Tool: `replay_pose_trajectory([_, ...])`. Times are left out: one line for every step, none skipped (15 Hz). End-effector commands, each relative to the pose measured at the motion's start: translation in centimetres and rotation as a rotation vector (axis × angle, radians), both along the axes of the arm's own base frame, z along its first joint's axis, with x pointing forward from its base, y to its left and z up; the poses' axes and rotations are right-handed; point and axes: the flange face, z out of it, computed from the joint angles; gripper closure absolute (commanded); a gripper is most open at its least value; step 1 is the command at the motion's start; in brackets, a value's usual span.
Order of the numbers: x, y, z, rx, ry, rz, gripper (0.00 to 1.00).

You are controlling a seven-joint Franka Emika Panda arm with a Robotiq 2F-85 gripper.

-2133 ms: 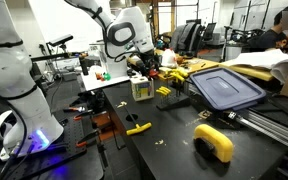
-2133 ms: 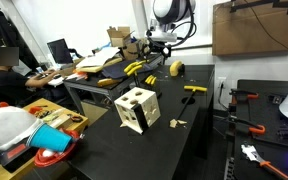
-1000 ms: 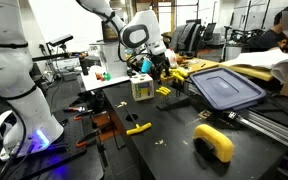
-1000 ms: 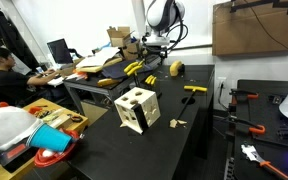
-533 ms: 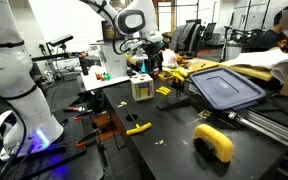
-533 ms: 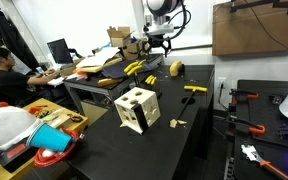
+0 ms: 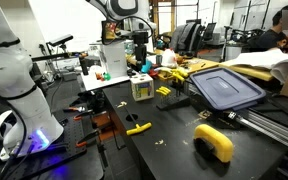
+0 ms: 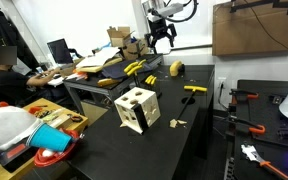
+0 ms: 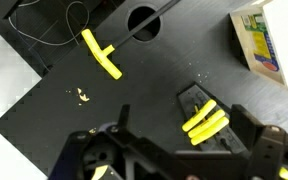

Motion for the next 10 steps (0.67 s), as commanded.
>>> replay_pose_trajectory([0.9,1.6,0.7,0.019,0.083,0.184,0.0])
replay_pose_trajectory([1.2,2.2,0.7,0.022,0.106,0.236,0.0])
replay_pose_trajectory([0.5,3.9,1.6,0.027,0.129,0.287,0.0])
replay_pose_trajectory([0.9,4.6,1.6,0.032,0.156,0.335,0.0])
replay_pose_trajectory([1.0,5.5,1.8,0.034,0.183,0.383,0.0])
replay_pose_trajectory([1.2,6.5,2.2,0.038,0.207,0.433,0.0])
replay_pose_trajectory([1.3,7.5,2.4,0.039,0.233,0.481,0.0])
replay_pose_trajectory([1.5,8.4,2.7,0.038,0.26,0.53,0.0])
replay_pose_trajectory([1.7,9.2,3.0,0.04,0.286,0.576,0.0])
replay_pose_trajectory([1.8,9.9,3.2,0.041,0.313,0.622,0.0])
